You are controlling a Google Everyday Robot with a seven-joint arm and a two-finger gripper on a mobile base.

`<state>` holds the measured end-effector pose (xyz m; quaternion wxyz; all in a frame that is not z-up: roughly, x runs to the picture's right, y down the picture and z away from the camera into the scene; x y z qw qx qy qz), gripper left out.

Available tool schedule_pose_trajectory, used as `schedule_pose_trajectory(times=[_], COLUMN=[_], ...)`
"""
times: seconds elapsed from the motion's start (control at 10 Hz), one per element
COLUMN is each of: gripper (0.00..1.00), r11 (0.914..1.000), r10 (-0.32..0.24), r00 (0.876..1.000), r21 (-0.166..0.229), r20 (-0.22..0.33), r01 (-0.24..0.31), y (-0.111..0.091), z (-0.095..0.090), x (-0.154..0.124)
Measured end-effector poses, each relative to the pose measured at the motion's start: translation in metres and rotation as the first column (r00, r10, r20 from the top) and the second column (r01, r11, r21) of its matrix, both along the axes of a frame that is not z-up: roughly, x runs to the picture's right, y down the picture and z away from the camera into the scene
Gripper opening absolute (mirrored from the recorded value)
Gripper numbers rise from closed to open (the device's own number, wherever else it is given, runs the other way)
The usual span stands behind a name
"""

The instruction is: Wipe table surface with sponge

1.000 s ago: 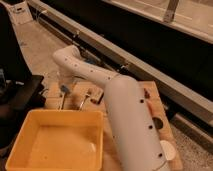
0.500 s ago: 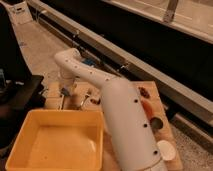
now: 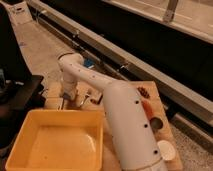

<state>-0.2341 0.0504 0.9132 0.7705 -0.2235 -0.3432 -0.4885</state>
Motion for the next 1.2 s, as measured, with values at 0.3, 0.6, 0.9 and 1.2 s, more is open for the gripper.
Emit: schedule_pose_trajectory(times=[0.3,0.6,0.9,1.2], gripper=[0.0,0.0,0.0,0.0], r11=[0.9988,0.9983,0.9991,0.9992], r10=[0.012,0.016,0.007,-0.004], r00=[1.0,0.999,0.999,0.999], r21=[-0.047,-0.056,-0.041,-0.041], r20=[0.01,-0.036,-0.054,-0.035], r01=[-0.011,-0.018,-0.009,0.002], y=[0.015,0.016,0.004,-0.008], z=[0.001,-0.007,-0.003,0.018], x=[0.002,0.022,0.026,0.02])
